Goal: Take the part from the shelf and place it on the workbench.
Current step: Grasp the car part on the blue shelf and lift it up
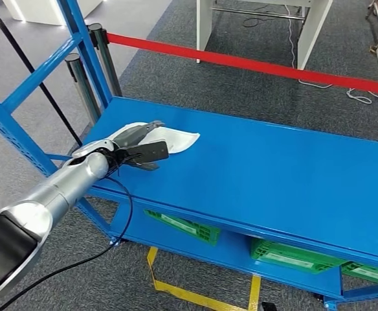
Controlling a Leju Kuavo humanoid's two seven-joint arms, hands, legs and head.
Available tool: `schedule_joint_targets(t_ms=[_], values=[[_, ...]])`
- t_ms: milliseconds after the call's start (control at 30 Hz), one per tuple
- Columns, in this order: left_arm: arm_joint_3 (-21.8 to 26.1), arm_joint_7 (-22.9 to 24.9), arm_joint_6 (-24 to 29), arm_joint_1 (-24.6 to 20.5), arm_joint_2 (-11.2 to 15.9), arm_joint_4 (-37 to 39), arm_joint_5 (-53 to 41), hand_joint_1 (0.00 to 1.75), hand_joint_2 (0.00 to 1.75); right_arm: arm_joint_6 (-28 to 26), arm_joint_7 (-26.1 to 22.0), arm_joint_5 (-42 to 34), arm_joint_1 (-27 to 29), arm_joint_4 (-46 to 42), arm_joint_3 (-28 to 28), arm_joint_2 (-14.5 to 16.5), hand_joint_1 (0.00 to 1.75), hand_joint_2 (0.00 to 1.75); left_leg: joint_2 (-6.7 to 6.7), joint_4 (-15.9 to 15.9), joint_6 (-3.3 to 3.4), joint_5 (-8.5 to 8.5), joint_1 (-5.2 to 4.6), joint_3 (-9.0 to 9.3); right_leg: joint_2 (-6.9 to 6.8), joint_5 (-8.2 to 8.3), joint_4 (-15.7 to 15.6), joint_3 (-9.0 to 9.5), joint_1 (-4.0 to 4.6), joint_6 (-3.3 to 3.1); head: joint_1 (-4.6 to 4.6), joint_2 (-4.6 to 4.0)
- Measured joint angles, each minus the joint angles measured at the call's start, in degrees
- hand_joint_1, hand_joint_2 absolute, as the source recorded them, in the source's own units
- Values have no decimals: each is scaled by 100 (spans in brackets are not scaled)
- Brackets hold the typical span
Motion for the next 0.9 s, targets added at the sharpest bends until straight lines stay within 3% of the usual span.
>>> schedule_joint_targets(t_ms=[100, 200, 233, 267, 300, 367, 433, 533, 600, 633, 700, 767, 800, 833, 900], values=[[3, 50, 10, -6, 0, 25, 1, 0, 175, 1, 1, -13, 8, 0, -1, 1, 0, 0, 13, -94, 59, 36, 44, 41, -9, -134, 139, -95, 0, 76, 10, -1], [3, 59, 24, 10, -11, 61, 2, 0, 175, 4, 0, -28, 7, 0, -2, 0, 0, 0, 17, -117, 99, 49, 50, 53, -15, -604, 1135, -555, 1, 111, 32, 0], [2, 61, 34, 28, -16, 79, 1, 0, 175, 4, -2, -36, 9, 0, -2, -1, 0, 0, 16, -113, 102, 47, 46, 53, -15, -687, 1432, -704, 1, 119, 33, 0], [2, 67, 54, 45, -21, 98, -2, 0, 175, 4, -8, -46, 12, 0, -3, -3, 0, 0, 16, -107, 105, 44, 42, 53, -15, -669, 1544, -772, 3, 123, 34, 0], [2, 83, 91, 58, -25, 114, -12, 0, 175, 4, -15, -57, 17, 0, -3, -9, 0, 0, 15, -96, 103, 38, 41, 54, -16, -540, 1417, -723, 3, 121, 33, 0], [2, 142, 218, 67, -39, 137, -53, 0, 175, 1, -31, -77, 23, 0, -5, -27, 0, 0, 13, -64, 84, 15, 41, 55, -28, -171, 702, -387, 3, 103, 34, 0], [-2, 232, 394, 72, -47, 156, -129, 0, 175, -10, -37, -96, 25, 0, -9, -40, 0, 0, 11, -16, 39, -5, 23, 34, -36, 0, 119, -79, 14, 71, 32, 0], [-12, 350, 577, 95, -62, 191, -221, 0, 175, -42, -32, -124, 51, 3, -27, -53, 0, 0, 11, 2, -33, 2, 19, 12, -22, 9, 9, -6, 32, 3, 24, 0], [-13, 373, 620, 99, -69, 207, -239, 0, 175, -57, -28, -139, 75, 4, -34, -61, 0, 0, 12, 130, -91, -106, 34, -39, -26, 32, -13, 3, 17, -60, 10, 0], [-13, 381, 643, 102, -73, 214, -243, 0, 175, -62, -26, -146, 80, 5, -37, -63, 0, 0, 12, 354, -126, -246, 43, -131, -31, 40, -25, 9, 6, -90, 3, 0], [-13, 424, 704, 129, -81, 238, -260, 0, 175, -66, -12, -165, 81, 9, -39, -64, 0, 0, 13, 1089, -182, -606, 64, -434, -31, 41, -25, 10, 4, -121, -7, 0], [-20, 509, 795, 177, -87, 276, -337, 0, 175, -67, 7, -189, 90, 17, -42, -64, 0, 0, 13, 1610, -202, -758, 82, -653, -22, 40, -25, 13, 4, -124, -8, -1], [-26, 568, 852, 193, -89, 293, -404, 0, 175, -68, 14, -201, 96, 22, -45, -64, 0, 0, 13, 1575, -197, -679, 87, -632, -16, 40, -24, 16, 5, -124, -8, -1], [-34, 634, 913, 197, -90, 306, -489, 0, 175, -68, 16, -212, 100, 25, -49, -64, 0, 0, 13, 1314, -182, -505, 89, -508, -11, 40, -24, 22, 5, -123, -8, -1], [-62, 755, 1005, 172, -95, 326, -674, 0, 175, -68, 16, -238, 101, 30, -60, -62, 0, 0, 11, 520, -128, -145, 75, -131, -6, 38, -23, 26, 14, -108, -5, -1]])
